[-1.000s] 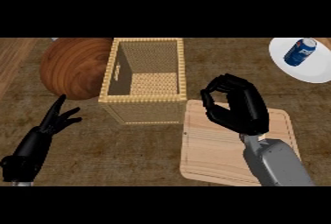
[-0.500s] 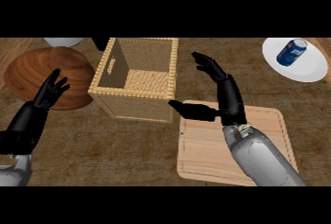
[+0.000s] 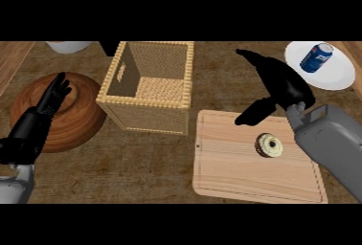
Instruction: Pick the cupcake from the cutting board and place it in the basket
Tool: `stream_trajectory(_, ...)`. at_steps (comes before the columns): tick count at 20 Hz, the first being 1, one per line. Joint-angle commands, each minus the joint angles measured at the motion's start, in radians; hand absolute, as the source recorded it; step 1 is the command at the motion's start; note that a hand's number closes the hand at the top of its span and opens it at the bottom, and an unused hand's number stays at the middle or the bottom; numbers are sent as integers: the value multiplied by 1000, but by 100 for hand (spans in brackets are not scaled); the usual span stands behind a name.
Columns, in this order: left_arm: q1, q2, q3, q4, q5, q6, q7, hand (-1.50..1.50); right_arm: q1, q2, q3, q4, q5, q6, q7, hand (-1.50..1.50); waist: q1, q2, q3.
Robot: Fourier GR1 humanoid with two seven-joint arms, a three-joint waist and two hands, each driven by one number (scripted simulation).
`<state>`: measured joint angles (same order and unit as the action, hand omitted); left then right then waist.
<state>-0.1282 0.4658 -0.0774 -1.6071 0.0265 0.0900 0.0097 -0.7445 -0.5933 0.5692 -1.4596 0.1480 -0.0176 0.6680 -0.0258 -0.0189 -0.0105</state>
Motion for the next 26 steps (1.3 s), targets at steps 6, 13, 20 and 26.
stream_trajectory(6,-32,-23,-12,12,-8,-14,-2,0,-173,-92,-33,-53,-323,525,354,-150,23,14,9)
stream_trajectory(13,-59,-49,6,75,-31,-15,-41,0,-132,-186,-82,-29,-407,623,366,-150,21,18,10)
stream_trajectory(20,-105,-48,35,106,-25,-63,-28,0,-54,-151,-51,-11,-307,646,282,-150,27,21,10)
stream_trajectory(26,-106,-40,62,92,-33,-75,-15,0,3,-126,-28,15,-284,674,302,-150,26,19,10)
